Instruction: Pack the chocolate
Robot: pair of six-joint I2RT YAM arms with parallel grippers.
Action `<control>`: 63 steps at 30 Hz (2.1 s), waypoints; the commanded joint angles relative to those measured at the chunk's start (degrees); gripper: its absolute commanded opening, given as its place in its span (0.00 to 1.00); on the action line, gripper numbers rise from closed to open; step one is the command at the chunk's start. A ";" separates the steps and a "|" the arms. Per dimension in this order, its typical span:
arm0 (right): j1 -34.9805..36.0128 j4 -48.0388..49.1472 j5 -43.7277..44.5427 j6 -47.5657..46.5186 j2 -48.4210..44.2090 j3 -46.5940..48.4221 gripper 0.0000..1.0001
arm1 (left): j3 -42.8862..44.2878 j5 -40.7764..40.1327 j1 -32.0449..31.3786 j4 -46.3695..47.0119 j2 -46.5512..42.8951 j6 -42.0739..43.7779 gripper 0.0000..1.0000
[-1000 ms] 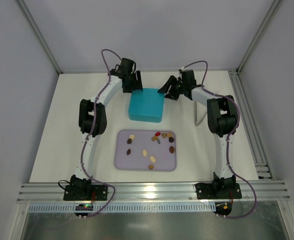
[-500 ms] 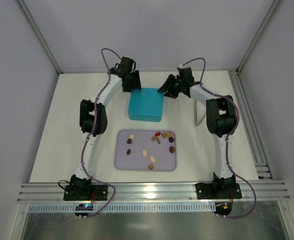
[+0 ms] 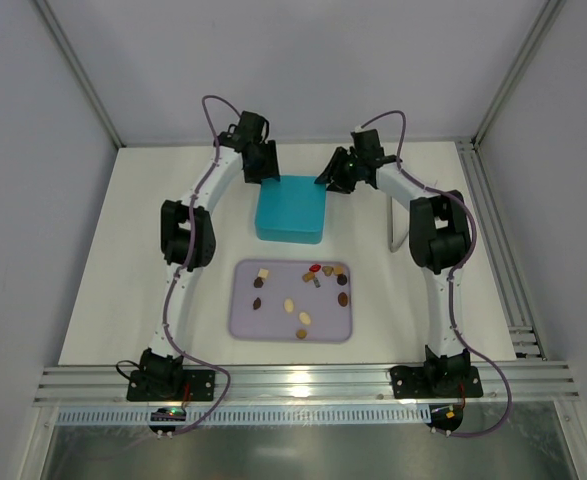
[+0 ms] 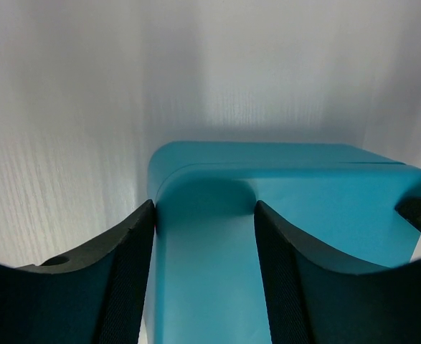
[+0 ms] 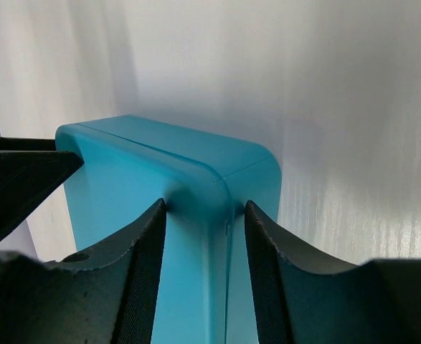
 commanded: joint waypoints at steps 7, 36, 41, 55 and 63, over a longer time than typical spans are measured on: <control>6.15 -9.75 1.77 -1.79 2.95 -4.66 0.11 | -6.13 0.93 -1.41 -13.68 6.95 4.16 0.53; 5.55 -4.64 2.65 -5.03 -11.38 -16.81 0.49 | -16.42 2.79 -3.70 -13.24 -3.51 8.02 0.77; 5.37 -7.02 5.46 -6.89 -10.68 -12.41 0.51 | -14.93 2.17 -1.77 -11.75 -5.62 7.67 0.81; 3.70 -5.88 6.78 -8.38 -7.96 -7.05 0.58 | -19.22 1.12 2.81 -2.53 -11.85 5.66 0.85; 3.79 -12.28 9.23 -10.40 -1.81 2.44 0.58 | -13.71 0.15 3.34 -4.52 -6.60 3.28 0.79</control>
